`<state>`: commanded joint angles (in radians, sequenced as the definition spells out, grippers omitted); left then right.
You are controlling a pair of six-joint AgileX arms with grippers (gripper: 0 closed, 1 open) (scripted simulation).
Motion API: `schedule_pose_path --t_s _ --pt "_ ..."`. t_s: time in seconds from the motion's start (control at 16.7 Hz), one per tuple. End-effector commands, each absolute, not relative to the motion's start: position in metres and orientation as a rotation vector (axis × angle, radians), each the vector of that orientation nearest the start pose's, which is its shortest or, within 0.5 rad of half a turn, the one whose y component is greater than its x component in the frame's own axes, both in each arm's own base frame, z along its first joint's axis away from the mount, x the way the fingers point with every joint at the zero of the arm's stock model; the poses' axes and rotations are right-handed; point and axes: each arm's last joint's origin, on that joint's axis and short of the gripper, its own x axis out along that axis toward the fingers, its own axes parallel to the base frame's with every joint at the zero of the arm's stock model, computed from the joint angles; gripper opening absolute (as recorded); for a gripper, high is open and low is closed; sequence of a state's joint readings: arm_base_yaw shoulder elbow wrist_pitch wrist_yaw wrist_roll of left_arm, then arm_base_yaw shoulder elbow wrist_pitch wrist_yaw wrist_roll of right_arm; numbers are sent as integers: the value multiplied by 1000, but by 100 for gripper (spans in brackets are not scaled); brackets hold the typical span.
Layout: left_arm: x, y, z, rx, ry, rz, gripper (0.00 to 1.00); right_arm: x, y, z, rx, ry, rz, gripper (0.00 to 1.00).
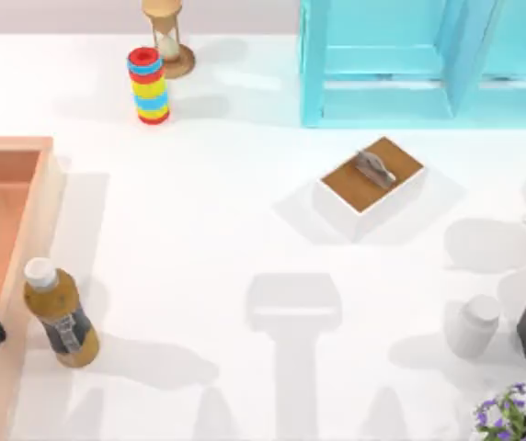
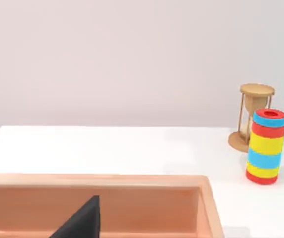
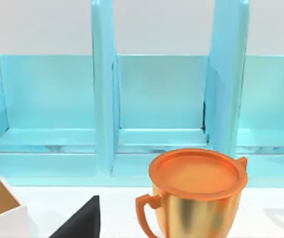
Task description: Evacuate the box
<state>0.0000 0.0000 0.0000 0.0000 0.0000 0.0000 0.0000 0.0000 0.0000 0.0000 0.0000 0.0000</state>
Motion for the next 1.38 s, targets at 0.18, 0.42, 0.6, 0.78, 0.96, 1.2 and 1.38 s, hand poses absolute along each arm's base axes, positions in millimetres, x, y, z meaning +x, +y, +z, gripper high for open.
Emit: schedule_pose_path --t_s 0.18,0.42,0.6,0.78,0.96,1.2,1.38 --pt "106 -1 162 4 12 4 100 106 -1 160 0 0 0 100" --pt "108 4 184 48 163 44 100 106 -1 160 0 0 0 100" --pt "119 11 211 88 395 77 100 106 -1 160 0 0 0 100" --pt "146 22 234 110 711 90 100 106 -1 160 0 0 0 100" --pt "185 40 244 101 1048 73 100 106 -1 160 0 0 0 100" --pt "231 66 245 61 1378 23 100 106 -1 160 0 0 0 100" --pt "252 81 242 32 1515 -12 100 106 -1 160 0 0 0 100"
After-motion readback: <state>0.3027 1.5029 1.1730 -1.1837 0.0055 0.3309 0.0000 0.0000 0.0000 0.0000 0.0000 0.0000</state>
